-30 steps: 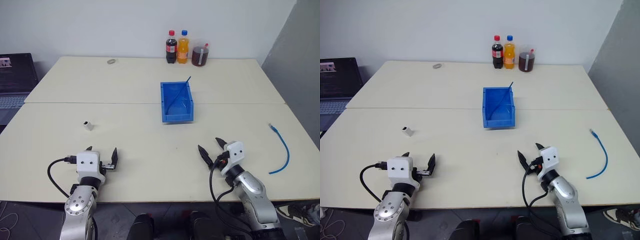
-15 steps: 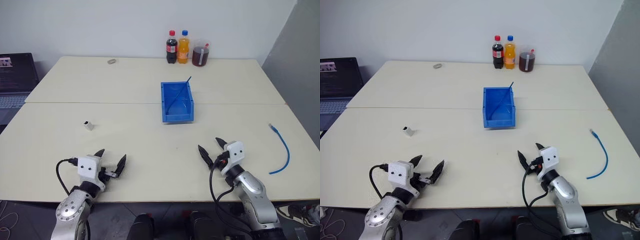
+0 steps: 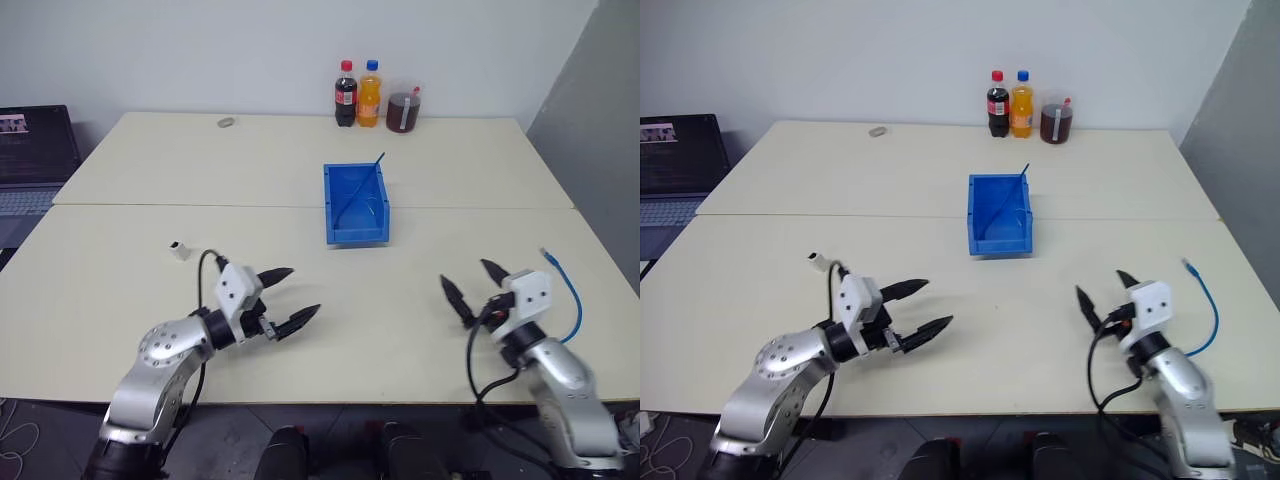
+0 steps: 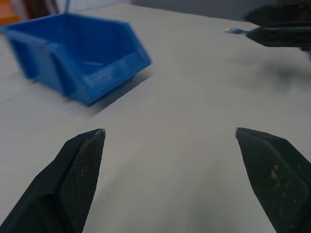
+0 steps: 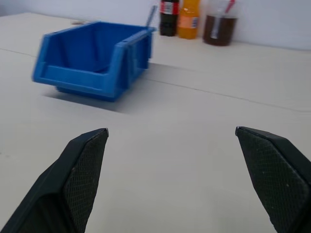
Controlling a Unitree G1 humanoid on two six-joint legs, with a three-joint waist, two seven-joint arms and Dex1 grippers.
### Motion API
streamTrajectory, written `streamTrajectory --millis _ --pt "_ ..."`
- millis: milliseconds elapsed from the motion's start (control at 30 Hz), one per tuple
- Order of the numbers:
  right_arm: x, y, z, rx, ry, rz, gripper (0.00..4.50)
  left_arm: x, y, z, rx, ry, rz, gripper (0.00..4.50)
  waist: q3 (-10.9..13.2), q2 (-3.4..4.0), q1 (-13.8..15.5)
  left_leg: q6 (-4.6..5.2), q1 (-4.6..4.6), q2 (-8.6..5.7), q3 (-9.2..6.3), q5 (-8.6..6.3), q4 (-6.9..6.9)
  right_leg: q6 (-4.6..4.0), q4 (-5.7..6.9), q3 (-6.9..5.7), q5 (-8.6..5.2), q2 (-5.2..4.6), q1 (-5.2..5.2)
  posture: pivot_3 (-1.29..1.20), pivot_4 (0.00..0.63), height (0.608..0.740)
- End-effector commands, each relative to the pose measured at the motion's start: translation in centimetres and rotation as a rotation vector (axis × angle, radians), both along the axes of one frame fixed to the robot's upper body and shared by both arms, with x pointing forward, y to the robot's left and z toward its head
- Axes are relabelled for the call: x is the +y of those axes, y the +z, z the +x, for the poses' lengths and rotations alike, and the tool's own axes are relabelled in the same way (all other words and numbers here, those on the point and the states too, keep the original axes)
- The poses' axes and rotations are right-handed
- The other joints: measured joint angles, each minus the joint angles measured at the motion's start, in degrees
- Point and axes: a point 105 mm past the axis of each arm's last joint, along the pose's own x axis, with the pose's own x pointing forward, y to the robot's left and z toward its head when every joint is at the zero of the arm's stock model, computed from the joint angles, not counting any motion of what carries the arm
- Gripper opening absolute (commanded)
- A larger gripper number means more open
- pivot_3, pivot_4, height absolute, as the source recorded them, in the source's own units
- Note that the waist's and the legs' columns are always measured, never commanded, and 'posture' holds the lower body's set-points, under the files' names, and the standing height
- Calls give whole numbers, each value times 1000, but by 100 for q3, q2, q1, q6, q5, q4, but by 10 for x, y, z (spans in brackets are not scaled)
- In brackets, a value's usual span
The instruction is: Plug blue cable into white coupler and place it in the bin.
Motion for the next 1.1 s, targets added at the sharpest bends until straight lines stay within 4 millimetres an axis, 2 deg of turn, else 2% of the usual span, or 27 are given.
streamTrajectory --millis 33,267,467,667,867,967,1100 --pt "-37 14 -6 16 -92 3 4457 -22 8 -15 37 -216 41 4500 1 2 -13 1 0 0 0 0 -1 -2 0 0 -1 0 0 0 150 740" --pt "-90 13 -12 154 -210 24 4457 -39 21 -10 26 -333 82 4500 6 7 -22 2 2 2 3 -1 -9 -6 1 2 -4 5 -3 0 150 740" --pt "-140 8 9 256 -297 -22 4457 -47 16 -12 31 -411 141 4500 16 7 -40 3 4 1 21 -1 2 2 0 18 1 4 -3 0 150 740" --pt "-165 -7 31 367 -290 -55 4457 -55 16 -13 25 -437 135 4500 28 14 -37 5 2 1 27 -1 6 5 0 22 2 4 -2 0 150 740" --pt "-181 -22 36 467 -311 -30 4457 -57 16 -14 21 -438 131 4500 33 18 -27 5 0 -1 34 -1 7 4 -2 29 3 2 -3 0 150 740" --pt "-188 -28 33 503 -325 -36 3989 -56 16 -14 19 -428 129 4500 33 18 -27 5 1 -1 34 -1 9 6 -2 29 3 2 -1 0 150 740" --pt "-188 -33 29 536 -298 -40 2883 -53 14 -14 23 -424 131 4500 33 17 -14 5 2 -1 34 -1 14 7 -2 27 3 1 3 0 150 740"
